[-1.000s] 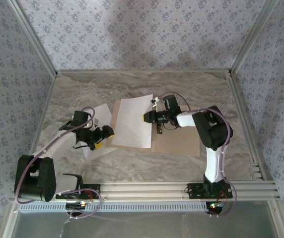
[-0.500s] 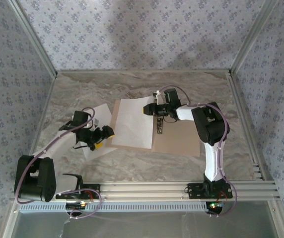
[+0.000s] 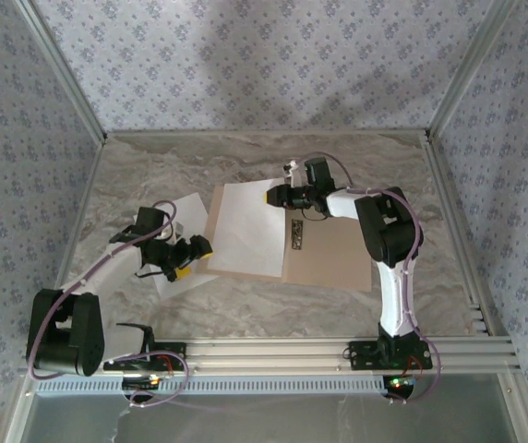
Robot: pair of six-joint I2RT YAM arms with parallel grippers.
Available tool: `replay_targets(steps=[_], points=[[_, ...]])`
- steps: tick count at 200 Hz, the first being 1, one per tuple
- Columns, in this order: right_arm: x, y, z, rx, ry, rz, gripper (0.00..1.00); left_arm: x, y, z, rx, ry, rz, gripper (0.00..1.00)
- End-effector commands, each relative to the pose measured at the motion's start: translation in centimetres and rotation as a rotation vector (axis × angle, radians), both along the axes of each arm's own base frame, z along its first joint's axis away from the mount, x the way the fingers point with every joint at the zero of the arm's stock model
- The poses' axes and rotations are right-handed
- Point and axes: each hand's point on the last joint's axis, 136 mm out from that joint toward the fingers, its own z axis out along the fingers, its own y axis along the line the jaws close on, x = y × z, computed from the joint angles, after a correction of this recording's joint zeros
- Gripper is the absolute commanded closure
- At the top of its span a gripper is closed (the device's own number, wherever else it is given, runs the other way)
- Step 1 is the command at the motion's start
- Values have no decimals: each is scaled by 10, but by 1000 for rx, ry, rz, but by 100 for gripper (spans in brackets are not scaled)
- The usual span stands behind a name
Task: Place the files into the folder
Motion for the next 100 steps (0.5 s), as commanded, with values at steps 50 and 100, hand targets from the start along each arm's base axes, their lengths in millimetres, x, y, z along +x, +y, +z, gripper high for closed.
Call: replay_targets(steps=[50, 100], points=[[-1, 4, -11, 2, 31, 1, 80, 3, 1, 7, -2, -20, -7, 10], [-7, 17, -12, 15, 36, 16, 86, 1, 1, 6, -1, -17, -6, 10]])
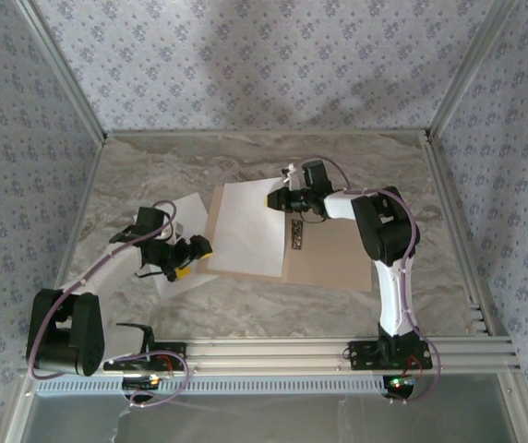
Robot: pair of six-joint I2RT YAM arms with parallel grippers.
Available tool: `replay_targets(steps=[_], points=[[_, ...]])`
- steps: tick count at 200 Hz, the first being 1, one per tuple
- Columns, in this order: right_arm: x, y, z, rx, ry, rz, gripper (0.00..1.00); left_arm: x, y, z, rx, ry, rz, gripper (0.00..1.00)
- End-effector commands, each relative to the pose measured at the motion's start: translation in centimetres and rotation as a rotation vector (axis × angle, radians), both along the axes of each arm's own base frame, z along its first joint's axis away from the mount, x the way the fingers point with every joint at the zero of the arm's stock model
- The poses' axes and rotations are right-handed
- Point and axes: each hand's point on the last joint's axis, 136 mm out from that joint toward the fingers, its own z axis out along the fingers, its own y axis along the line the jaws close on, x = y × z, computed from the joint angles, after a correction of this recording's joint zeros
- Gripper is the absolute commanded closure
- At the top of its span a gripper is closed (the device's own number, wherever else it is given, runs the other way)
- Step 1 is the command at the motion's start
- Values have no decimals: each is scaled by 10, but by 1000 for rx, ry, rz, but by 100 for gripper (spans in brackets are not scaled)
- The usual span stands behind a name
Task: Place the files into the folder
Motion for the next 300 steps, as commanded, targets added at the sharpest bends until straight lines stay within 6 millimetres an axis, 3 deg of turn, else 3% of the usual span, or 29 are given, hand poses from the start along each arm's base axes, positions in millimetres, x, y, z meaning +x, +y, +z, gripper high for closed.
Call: replay_targets(steps=[1, 106, 183, 211, 217, 300], points=[[-1, 10, 1, 18, -4, 9, 86, 1, 1, 6, -1, -18, -7, 10], [-2, 19, -2, 29, -3, -3, 95, 0, 0, 7, -7, -19, -5, 10], [8, -14, 14, 45, -19, -81, 98, 1, 0, 7, -8, -20, -4, 10], [5, -6, 17, 68, -22, -71, 98, 1, 0, 7, -7, -19, -3, 10], [-4, -8, 5, 58, 6, -72, 98, 1, 0, 8, -8, -21, -4, 10], [-19, 10, 0, 59, 6, -50, 99, 1, 0, 7, -6, -20, -6, 10]])
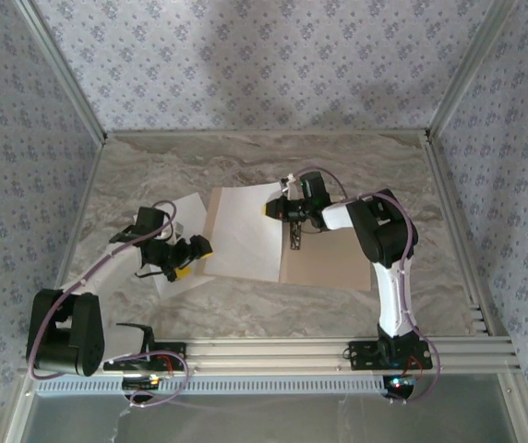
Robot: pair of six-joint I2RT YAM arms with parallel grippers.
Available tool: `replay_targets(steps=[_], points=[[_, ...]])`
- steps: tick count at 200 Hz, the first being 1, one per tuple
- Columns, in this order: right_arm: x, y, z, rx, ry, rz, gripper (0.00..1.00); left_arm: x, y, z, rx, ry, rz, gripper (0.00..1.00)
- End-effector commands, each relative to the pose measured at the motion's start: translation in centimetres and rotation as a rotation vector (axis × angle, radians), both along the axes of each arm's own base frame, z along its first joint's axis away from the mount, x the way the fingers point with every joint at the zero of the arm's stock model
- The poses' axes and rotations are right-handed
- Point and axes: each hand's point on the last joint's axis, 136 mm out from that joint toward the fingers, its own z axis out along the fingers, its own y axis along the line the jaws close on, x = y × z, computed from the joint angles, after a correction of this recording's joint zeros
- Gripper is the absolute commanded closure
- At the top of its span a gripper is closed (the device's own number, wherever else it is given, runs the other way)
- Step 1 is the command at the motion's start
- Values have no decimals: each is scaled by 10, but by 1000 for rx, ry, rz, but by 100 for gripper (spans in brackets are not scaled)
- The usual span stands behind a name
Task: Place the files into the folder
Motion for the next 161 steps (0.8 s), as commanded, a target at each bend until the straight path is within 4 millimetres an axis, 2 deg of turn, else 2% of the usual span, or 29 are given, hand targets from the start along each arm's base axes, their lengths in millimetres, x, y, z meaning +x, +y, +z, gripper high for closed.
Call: replay_targets(steps=[1, 21, 73, 89, 93, 98, 161], points=[[1, 3, 13, 10, -35, -9, 99, 1, 0, 7, -6, -20, -6, 10], [3, 3, 13, 10, -23, -27, 99, 1, 0, 6, -8, -19, -6, 10], [21, -12, 21, -7, -45, -51, 100, 1, 0, 6, -7, -20, -7, 10], [21, -16, 17, -15, -35, -50, 100, 1, 0, 6, -7, -18, -7, 10], [29, -14, 27, -4, -60, -52, 100, 1, 0, 6, -7, -20, -7, 10], [31, -14, 30, -2, -66, -53, 100, 1, 0, 6, -7, -19, -8, 10], [24, 1, 26, 25, -55, -25, 100, 0, 0, 6, -7, -16, -7, 10]])
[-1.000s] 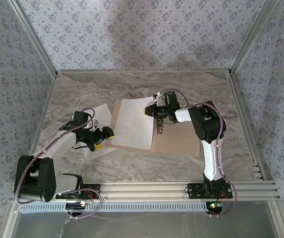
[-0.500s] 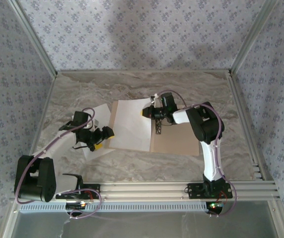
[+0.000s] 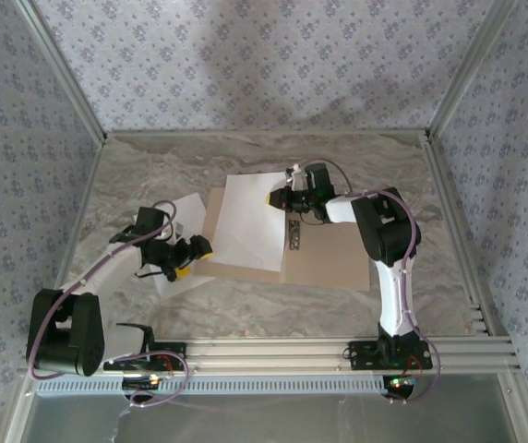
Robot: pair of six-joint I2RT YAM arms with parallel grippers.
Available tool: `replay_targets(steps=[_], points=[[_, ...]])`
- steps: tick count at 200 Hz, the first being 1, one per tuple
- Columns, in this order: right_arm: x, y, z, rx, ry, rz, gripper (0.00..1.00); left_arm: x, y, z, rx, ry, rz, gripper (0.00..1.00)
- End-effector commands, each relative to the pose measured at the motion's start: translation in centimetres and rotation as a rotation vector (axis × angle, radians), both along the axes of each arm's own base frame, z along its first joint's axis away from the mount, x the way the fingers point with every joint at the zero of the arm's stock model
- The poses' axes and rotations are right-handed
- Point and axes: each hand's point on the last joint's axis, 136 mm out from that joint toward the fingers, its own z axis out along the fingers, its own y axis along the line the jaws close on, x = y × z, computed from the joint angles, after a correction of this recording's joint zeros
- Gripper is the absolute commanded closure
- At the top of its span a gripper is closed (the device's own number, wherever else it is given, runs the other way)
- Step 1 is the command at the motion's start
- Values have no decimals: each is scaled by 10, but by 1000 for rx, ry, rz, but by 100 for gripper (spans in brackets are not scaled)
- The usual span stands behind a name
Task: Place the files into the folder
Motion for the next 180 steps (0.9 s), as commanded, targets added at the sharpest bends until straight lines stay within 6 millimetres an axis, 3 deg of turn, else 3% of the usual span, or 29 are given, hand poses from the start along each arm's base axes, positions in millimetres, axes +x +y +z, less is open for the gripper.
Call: replay_targets(steps=[1, 60, 180], points=[[-3, 12, 10, 21, -23, 26, 100, 0, 1, 6, -6, -16, -6, 10], [-18, 32, 3, 39, -16, 66, 100, 0, 0, 5, -6, -16, -6, 10], [-31, 47, -5, 37, -9, 144, 99, 0, 0, 2, -6, -3, -8, 10]])
